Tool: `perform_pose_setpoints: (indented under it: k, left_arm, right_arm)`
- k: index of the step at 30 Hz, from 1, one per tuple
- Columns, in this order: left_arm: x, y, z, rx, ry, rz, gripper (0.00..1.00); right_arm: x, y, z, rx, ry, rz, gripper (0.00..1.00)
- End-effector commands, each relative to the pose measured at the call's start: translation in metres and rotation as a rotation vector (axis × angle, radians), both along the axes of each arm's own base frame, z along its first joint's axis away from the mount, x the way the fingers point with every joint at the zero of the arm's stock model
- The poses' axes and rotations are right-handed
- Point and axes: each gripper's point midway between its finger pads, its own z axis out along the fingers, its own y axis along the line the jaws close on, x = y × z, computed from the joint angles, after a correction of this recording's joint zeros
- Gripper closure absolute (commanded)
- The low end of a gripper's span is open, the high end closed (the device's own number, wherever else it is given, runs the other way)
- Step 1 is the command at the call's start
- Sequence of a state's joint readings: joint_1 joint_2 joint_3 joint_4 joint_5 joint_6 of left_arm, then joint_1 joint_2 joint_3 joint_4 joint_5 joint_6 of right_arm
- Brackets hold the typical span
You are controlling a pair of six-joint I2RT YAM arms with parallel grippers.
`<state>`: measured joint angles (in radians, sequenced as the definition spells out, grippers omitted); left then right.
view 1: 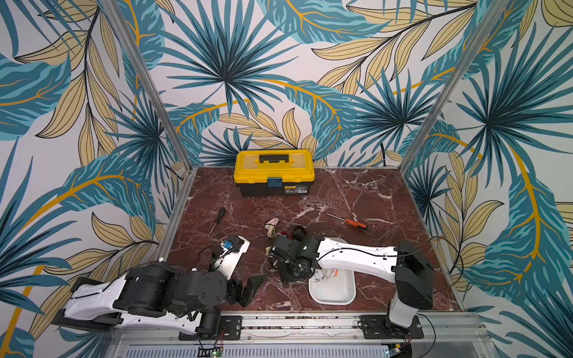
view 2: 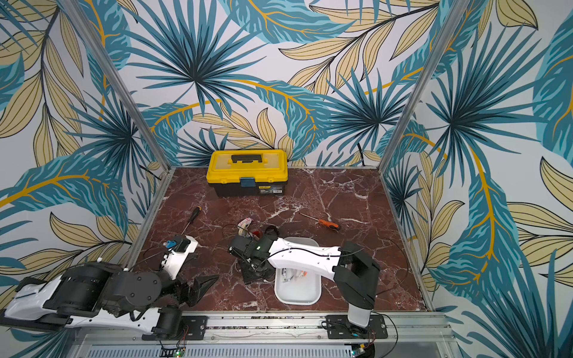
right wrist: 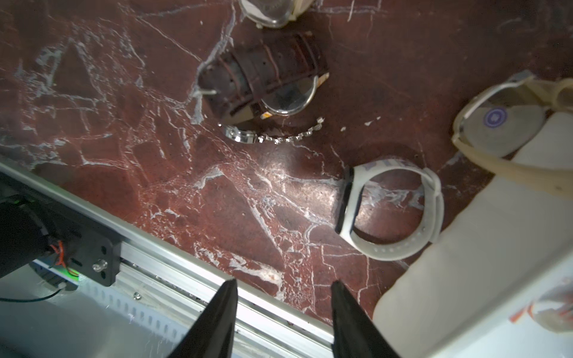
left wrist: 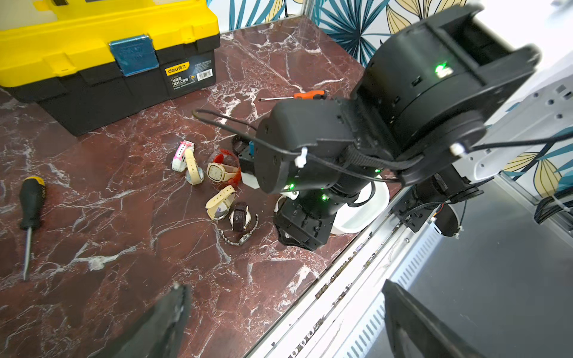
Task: Put the watch into the storage box
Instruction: Pick up the watch at the center of the board.
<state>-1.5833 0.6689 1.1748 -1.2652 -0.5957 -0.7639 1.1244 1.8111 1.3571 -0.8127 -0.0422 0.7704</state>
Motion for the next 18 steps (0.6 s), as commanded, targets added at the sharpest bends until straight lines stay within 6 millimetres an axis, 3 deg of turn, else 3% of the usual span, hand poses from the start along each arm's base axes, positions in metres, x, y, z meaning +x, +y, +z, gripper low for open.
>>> perform_pose_setpoints:
  k: [1,18]
  left_arm:
    - [0.001,0.0,-0.015,0.06,-0.014,0.002,0.0]
    - [-0.002,-0.007,-0.027,0.075,-0.011,-0.023,0.0]
  right_arm:
    - [0.002,-0.007,-0.011,-0.063,0.009,-0.005,0.5]
    - [0.018,-0.022,-0.04,-0.195,-0.023,-0.016,0.56]
